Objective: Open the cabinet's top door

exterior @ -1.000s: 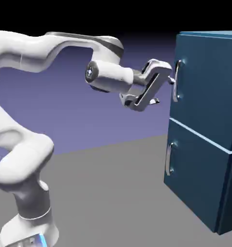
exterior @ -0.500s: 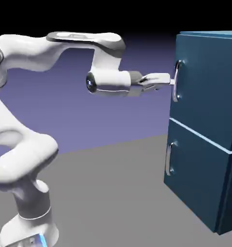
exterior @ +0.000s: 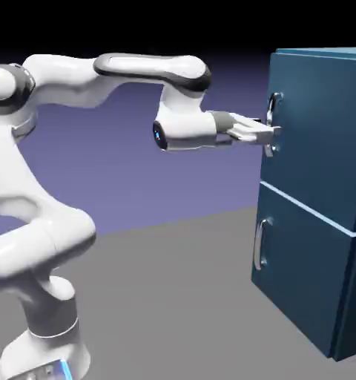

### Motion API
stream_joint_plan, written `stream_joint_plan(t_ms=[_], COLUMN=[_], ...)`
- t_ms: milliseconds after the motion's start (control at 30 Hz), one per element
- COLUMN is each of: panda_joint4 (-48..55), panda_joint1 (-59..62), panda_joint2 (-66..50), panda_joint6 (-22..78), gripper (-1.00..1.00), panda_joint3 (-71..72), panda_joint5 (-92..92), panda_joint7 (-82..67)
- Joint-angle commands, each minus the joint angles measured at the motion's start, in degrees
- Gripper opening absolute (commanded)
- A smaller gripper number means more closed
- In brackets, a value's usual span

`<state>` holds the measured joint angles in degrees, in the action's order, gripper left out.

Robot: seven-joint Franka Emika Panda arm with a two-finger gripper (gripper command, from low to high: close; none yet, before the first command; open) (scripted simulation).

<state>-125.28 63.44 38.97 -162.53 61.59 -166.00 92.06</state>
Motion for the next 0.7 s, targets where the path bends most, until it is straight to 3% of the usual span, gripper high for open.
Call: stream_joint_plan(t_ms=[0,433,667], panda_joint4=[0.0,-5.8,-12.5], panda_joint1=[0.0,-27.0,-39.7], panda_joint2=[0.0,-9.7,-6.8], panda_joint6=[0.0,1.8,5.6], gripper=[-1.00,-1.00,-1.00], panda_joint3=[0.0,-23.6,-36.1], panda_joint5=[0.0,0.0,13.5], panda_joint7=[0.0,-16.2,-8.0])
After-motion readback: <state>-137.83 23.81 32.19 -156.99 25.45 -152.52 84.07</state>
